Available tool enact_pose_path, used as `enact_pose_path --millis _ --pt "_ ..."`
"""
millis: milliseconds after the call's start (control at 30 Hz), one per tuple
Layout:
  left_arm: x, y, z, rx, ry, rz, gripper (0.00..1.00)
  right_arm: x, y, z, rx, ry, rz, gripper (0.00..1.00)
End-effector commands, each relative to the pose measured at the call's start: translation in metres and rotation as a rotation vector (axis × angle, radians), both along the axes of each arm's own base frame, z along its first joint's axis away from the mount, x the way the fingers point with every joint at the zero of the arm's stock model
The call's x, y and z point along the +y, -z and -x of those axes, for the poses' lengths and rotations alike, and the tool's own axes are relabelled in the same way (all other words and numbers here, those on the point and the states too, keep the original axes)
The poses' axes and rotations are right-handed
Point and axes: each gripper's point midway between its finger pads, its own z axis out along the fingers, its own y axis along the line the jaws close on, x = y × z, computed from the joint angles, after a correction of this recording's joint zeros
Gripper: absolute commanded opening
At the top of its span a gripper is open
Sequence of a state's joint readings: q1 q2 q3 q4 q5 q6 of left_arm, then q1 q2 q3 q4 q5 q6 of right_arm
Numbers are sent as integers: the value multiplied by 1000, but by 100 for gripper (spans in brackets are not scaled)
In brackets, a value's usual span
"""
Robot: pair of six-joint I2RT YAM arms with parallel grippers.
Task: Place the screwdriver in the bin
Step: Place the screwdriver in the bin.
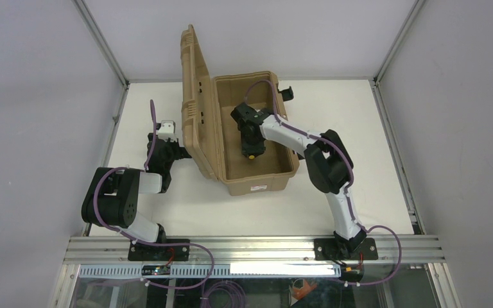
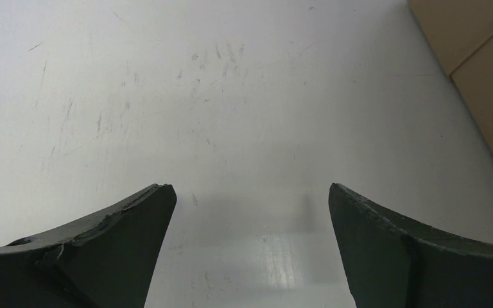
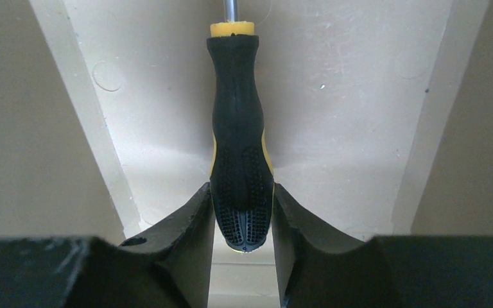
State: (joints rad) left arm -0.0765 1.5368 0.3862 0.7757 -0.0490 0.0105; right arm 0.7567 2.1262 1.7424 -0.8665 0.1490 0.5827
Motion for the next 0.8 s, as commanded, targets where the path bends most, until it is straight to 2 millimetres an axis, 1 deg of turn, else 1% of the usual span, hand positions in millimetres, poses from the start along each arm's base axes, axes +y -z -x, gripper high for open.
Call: enact_pose_path --millis 0,167,333,467,567,767 --pt "1 -17 -4 -57 2 17 99 12 4 -9 -32 18 -26 23" --pt "1 -16 -3 -55 2 16 99 12 18 -8 -9 16 -6 26" --pt "1 -17 -4 -56 3 16 99 12 24 -5 7 12 1 32" --pt "1 -17 -4 -57 3 16 99 12 19 -6 -3 12 -4 39" --pt "1 -17 -4 -55 3 16 99 13 12 -7 -12 12 -14 46" --pt "1 -17 -3 -55 2 16 99 14 -4 -8 -30 5 -33 53"
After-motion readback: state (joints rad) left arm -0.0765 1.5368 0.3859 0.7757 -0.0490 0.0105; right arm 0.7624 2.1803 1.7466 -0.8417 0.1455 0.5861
